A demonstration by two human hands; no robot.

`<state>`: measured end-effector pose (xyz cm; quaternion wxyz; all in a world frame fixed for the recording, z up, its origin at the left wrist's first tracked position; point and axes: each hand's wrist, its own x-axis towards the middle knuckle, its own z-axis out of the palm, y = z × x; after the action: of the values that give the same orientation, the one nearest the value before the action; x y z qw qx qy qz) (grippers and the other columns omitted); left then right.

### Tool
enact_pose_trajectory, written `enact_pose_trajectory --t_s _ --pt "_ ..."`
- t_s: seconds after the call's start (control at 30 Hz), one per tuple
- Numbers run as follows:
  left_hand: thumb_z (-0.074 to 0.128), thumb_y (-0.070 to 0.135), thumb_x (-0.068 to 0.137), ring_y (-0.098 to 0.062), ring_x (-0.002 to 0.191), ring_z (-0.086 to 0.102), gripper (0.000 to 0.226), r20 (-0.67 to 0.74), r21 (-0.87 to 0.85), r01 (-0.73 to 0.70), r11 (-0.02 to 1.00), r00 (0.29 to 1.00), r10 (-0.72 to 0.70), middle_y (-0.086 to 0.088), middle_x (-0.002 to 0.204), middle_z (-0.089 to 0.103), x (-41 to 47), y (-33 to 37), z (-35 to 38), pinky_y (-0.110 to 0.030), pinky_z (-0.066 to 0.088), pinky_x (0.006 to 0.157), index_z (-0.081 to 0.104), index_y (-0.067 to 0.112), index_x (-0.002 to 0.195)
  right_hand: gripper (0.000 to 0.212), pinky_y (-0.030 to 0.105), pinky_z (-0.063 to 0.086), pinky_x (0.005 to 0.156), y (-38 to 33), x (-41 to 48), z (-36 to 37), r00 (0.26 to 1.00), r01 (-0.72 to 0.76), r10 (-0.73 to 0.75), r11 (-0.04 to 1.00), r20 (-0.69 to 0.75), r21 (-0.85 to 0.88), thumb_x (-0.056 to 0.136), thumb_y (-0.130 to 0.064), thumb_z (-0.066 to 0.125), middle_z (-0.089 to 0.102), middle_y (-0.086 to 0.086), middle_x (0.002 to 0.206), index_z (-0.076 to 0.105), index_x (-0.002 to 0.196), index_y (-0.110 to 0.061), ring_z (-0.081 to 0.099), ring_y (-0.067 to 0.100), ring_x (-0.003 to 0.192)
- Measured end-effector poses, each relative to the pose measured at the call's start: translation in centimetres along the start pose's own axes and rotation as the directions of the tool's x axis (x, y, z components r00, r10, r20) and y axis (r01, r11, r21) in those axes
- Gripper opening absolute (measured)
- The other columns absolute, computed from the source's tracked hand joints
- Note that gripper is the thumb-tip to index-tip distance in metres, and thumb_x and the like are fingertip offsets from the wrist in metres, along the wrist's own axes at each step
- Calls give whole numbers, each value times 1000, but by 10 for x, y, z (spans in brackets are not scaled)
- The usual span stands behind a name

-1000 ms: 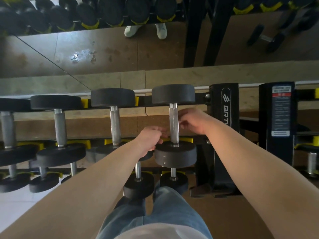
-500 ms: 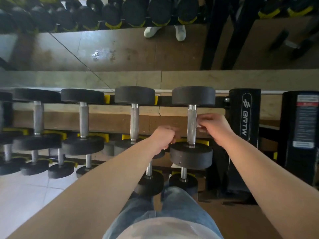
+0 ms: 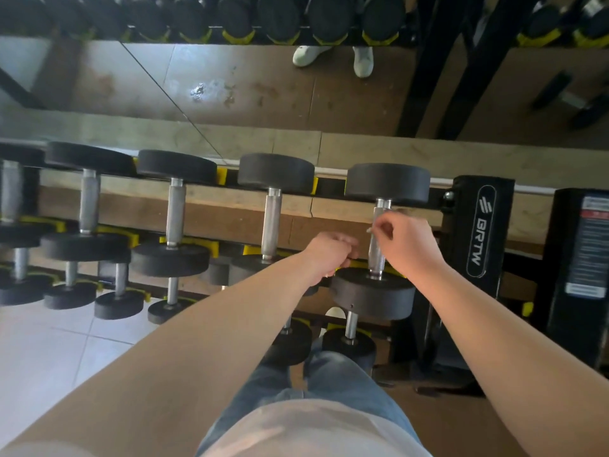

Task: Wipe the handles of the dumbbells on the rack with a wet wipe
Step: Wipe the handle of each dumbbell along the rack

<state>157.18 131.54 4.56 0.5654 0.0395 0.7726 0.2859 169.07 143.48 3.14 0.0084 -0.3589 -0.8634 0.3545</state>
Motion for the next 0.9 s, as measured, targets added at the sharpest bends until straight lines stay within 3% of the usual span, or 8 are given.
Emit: enact_pose_trajectory --t_s 0.1,0.23,0.3,0.4,0.53,0.63,0.77,0.9 --pt "54 15 105 -7 69 57 29 0 22 -36 999 999 36 2 101 71 4 1 3 -16 39 45 65 24 130 12 30 56 81 -3 0 1 993 -57 62 997 -99 54 98 -20 64 67 -6 98 70 108 -17 63 9 84" --pt "56 22 103 -12 72 58 32 10 74 -69 995 998 68 -1 94 69 9 1 10 -21 38 48 65 26 133 17 37 58 91 -2 -24 7 957 -50 82 992 278 -118 99 -23 61 71 -2 109 72 112 -21 69 18 98" --pt "57 23 102 -11 76 60 31 24 79 -71 994 997 69 0 96 70 11 -1 13 -23 39 53 65 27 131 15 39 59 89 -2 -28 6 934 -29 88 984 346 -174 99 -26 61 71 -4 109 74 107 -27 69 17 96" --pt "59 28 102 -12 77 56 30 30 67 -69 995 997 67 -2 91 66 11 -2 13 -26 41 60 65 27 131 13 36 58 83 -5 -13 3 980 -12 46 984 193 -176 100 -28 60 67 -7 106 71 108 -26 65 14 92" --pt "55 34 105 -14 70 59 34 31 47 -79 996 996 78 -11 99 67 6 6 9 -38 58 76 61 23 137 13 24 46 83 -9 4 6 994 -80 84 995 -66 57 97 -22 67 59 -6 109 74 107 -17 59 12 94" --pt "57 44 103 -9 68 58 37 22 33 -139 990 990 138 0 90 69 8 5 7 -23 42 55 65 23 133 15 20 49 84 -9 -3 14 991 -125 131 979 -32 161 97 -23 67 68 -2 108 75 109 -20 63 11 96" --pt "61 43 101 -8 88 70 34 3 -162 -58 985 998 59 1 104 75 9 3 6 -19 43 54 67 22 127 25 18 45 88 -9 -11 10 990 -141 135 968 42 206 102 -21 60 71 -2 119 72 123 -19 64 9 106" --pt "70 29 97 -7 69 63 27 -36 -326 -103 940 995 96 -4 99 75 17 3 6 -20 44 58 73 20 122 26 10 44 81 -6 -14 5 989 -144 132 961 64 235 103 -15 56 66 -11 111 73 121 -20 59 -1 93"
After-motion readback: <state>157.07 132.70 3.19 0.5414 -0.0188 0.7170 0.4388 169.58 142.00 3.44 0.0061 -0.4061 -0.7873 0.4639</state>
